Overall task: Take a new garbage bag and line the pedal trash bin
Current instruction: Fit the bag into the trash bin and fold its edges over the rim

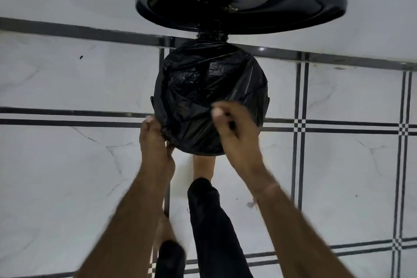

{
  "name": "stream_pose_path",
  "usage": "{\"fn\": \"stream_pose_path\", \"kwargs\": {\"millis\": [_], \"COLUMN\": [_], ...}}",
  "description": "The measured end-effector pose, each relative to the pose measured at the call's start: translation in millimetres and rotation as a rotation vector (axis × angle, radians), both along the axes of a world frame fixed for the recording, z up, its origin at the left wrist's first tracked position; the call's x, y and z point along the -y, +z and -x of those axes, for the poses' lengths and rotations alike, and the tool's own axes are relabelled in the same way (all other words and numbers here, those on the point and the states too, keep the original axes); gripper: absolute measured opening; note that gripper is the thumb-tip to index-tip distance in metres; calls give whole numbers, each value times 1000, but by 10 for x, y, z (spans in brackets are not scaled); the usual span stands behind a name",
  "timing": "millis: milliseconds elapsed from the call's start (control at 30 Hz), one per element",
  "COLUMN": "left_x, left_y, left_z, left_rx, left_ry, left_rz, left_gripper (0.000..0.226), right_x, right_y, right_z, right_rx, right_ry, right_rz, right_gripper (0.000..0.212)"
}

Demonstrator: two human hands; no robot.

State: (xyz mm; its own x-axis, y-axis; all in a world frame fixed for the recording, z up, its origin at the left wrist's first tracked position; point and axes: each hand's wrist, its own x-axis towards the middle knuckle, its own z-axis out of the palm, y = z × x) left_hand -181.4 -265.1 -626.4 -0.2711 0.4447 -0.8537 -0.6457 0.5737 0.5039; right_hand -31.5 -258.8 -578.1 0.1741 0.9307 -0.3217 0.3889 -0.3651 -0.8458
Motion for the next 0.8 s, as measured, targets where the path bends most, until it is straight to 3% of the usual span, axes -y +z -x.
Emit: {"fn": "stream_pose_path", "kwargs": {"millis": [67, 133, 233, 333, 533, 600, 667, 733, 800], "left_x": [-74, -67, -29, -12, -28, -40, -34, -35, -48], "left_y": [-27, -96, -229, -321, -266, -211, -178, -146, -135], "left_z": [47, 92, 136, 137, 153, 157, 161, 152, 134], "left_rx": [-20, -9, 5, -6, -15, -12, -12, -17, -25], "left_ry": [-43, -75, -101, -86, -97, -111, -133, -128, -122], "left_rz": [-10, -19, -22, -14, -21, -17, -18, -14, -1], "left_gripper": [16, 18, 17, 24, 27, 24, 20, 19, 20], "right_x": [-363, -689, -948, -1039, -966, -845, -722, -732, -855], "right_y": [-225, -433, -801, -1080, -972, -672, -340, -87, -63], "right_z": [81, 180, 252, 229, 56, -26, -142, -145, 15], "right_rx": [94, 136, 221, 236, -23, -16, 107, -51, -255], "right_ry": [285, 384, 527, 499, 317, 367, 416, 464, 546], "right_rz": [282, 535, 728, 855, 829, 708, 462, 345, 476], "right_gripper": [30, 39, 50, 43, 28, 32, 32, 28, 32]}}
